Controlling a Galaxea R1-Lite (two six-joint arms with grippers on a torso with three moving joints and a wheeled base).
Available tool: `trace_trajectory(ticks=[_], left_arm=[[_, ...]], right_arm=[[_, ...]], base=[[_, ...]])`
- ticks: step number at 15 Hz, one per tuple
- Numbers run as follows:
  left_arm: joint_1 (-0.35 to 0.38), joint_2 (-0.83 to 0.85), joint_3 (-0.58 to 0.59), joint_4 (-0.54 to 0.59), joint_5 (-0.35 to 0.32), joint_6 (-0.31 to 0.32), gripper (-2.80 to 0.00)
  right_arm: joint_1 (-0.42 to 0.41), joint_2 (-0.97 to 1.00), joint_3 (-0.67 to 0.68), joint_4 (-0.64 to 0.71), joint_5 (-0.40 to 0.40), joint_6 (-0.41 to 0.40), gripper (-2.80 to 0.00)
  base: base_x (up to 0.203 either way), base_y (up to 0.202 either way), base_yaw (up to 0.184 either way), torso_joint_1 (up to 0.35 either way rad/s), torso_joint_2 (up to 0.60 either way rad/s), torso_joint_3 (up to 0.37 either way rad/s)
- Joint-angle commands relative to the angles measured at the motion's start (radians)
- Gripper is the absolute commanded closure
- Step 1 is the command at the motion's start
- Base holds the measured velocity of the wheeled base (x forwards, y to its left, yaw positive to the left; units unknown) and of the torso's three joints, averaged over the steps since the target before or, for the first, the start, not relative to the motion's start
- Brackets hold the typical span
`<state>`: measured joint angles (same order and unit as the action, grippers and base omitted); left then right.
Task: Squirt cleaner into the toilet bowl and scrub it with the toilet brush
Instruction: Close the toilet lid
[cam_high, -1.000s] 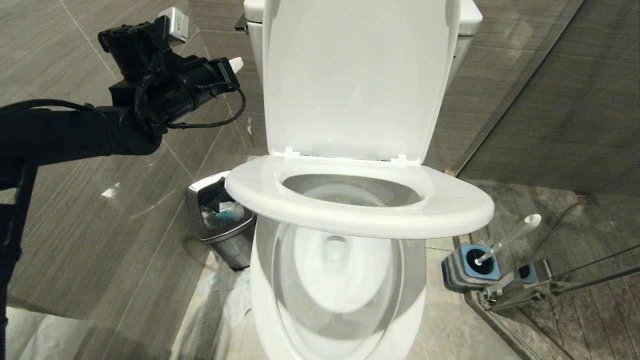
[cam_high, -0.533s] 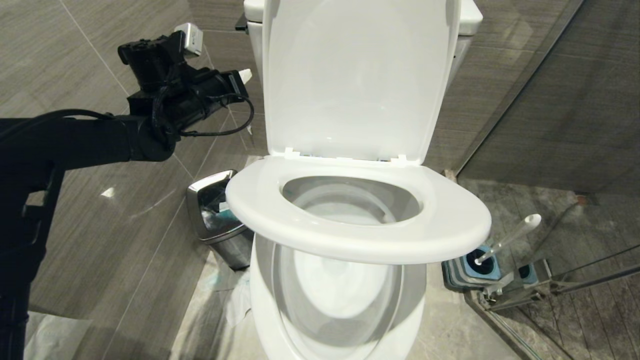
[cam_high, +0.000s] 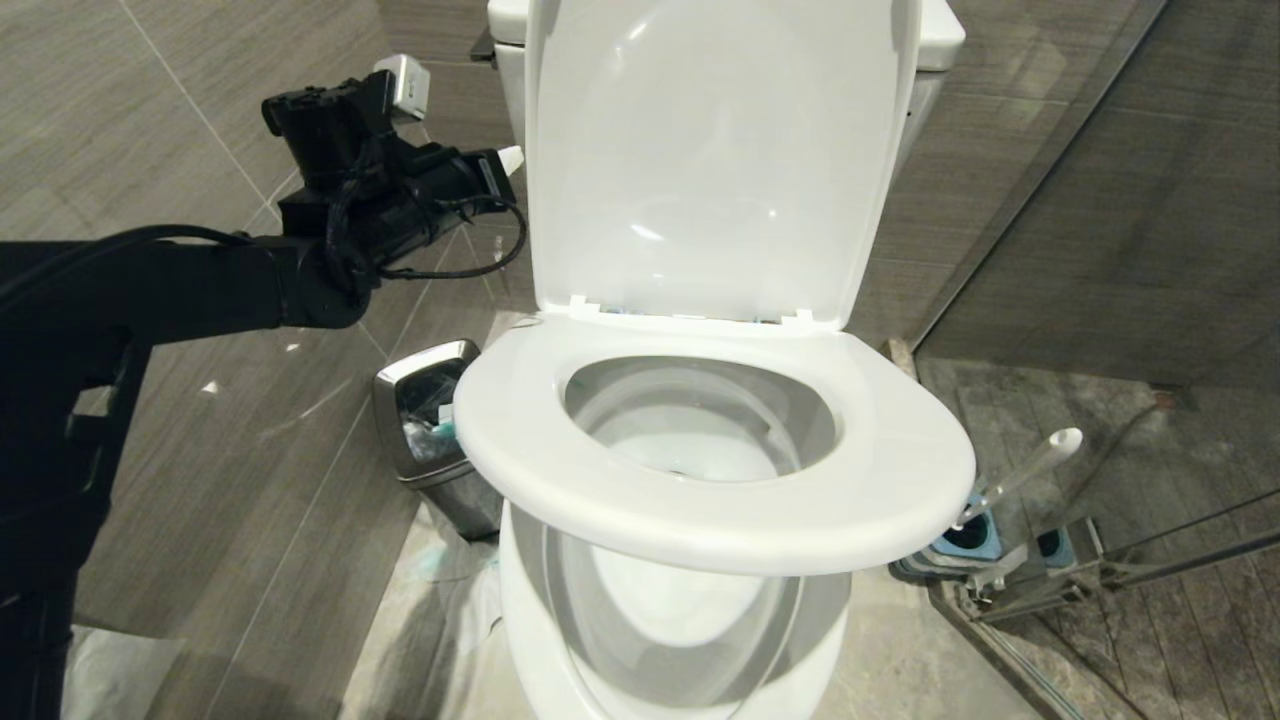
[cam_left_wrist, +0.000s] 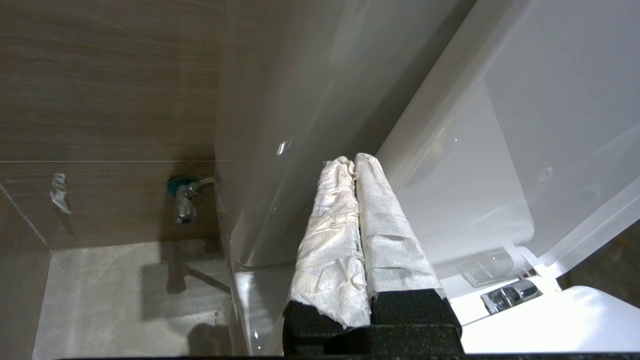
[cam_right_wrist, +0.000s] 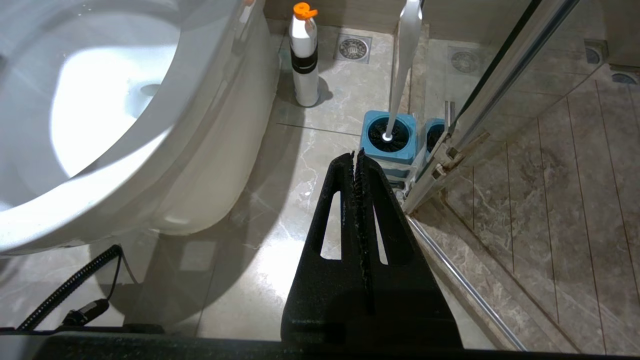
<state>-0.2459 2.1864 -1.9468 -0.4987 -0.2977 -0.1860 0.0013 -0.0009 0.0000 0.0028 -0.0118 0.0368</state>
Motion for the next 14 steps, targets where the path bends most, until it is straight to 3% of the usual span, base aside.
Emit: trace_trajectory(ticks=[1,9,12,14], left_arm=[[-0.013,0.006,0.0,-0.003,-0.002,-0.001,0.0],[-0.024,0.012,0.002,-0.003,-0.008,-0.003,0.0],[-0.023,0.006,0.009,0.0,-0.092,0.001,0.0],[-0.023,0.003,0.012,0.006,-0.115,0.002,0.0]], right_arm=[[0.0,0.001,0.0,0.0,-0.001,0.0,0.0],[0.0,0.001,0.001,0.0,0.0,0.0,0.0],[0.0,0.001,0.001,0.0,-0.001,0.0,0.0],[0.0,0.001,0.002,0.0,0.001,0.0,0.0]], base=[[0.0,0.0,0.0,0.0,0.0,0.0],[0.0,0.0,0.0,0.0,0.0,0.0],[0.0,0.0,0.0,0.0,0.0,0.0],[0.0,0.0,0.0,0.0,0.0,0.0]])
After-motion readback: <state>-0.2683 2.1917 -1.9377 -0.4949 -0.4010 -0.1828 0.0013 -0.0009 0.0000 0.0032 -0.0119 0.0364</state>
